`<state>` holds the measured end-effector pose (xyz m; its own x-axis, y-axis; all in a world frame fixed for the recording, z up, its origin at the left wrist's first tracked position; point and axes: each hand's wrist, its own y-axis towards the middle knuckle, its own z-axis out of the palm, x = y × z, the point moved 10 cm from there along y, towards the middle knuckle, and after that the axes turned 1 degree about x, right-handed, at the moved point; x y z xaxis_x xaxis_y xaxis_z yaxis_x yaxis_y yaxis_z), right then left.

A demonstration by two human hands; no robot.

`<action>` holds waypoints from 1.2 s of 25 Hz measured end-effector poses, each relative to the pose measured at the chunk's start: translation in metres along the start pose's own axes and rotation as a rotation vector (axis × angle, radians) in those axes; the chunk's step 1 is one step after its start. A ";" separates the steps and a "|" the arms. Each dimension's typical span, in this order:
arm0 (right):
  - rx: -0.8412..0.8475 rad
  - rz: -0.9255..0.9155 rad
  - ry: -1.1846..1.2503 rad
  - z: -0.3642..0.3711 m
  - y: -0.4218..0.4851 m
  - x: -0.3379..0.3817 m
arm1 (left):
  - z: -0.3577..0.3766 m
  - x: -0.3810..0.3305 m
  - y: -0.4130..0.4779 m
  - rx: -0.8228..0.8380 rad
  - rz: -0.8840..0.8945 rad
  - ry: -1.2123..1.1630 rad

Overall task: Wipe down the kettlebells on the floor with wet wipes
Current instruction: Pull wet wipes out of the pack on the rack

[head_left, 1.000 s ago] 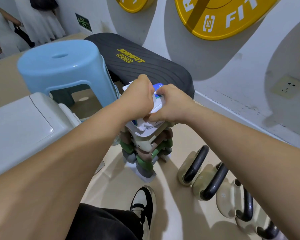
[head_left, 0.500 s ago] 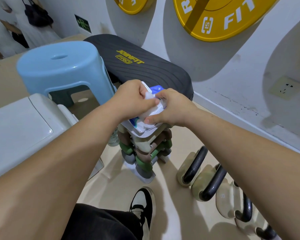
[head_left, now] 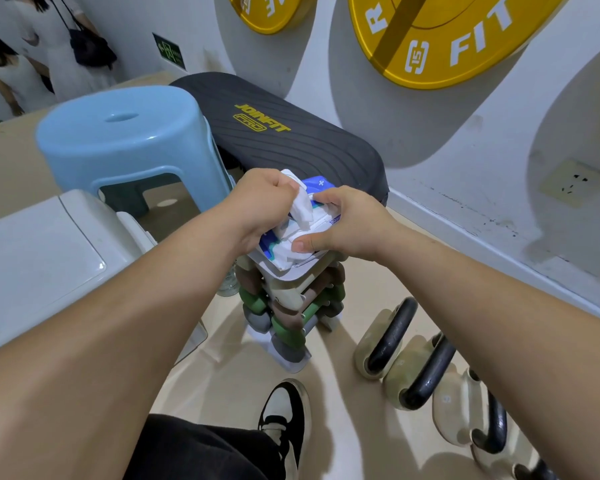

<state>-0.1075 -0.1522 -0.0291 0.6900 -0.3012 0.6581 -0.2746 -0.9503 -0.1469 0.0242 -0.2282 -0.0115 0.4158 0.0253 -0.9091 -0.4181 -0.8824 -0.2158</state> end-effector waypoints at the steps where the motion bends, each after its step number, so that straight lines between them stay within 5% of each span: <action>1: 0.026 0.012 0.078 -0.001 0.000 -0.002 | 0.001 0.002 0.000 0.011 -0.026 -0.026; 4: 0.028 0.000 0.183 -0.011 0.000 0.004 | -0.002 0.001 0.003 -0.031 0.030 0.047; 8: -0.229 -0.152 0.036 -0.032 -0.006 0.029 | -0.011 -0.012 -0.005 -0.097 0.144 0.108; 15: -0.238 -0.089 0.386 -0.036 -0.005 0.021 | -0.005 -0.019 -0.014 0.013 0.228 0.244; 21: -0.230 -0.027 0.297 -0.030 -0.002 0.011 | -0.008 -0.030 -0.011 -0.068 0.356 0.380; 25: -0.127 -0.057 0.263 -0.016 0.001 0.018 | -0.010 -0.026 -0.011 -0.025 0.255 0.160; 30: -0.207 -0.032 0.233 -0.022 0.005 0.017 | -0.007 -0.010 -0.010 0.033 0.096 -0.030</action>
<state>-0.1122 -0.1603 -0.0025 0.5353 -0.2221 0.8149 -0.4018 -0.9156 0.0143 0.0295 -0.2231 0.0024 0.3481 -0.0439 -0.9364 -0.4813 -0.8656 -0.1383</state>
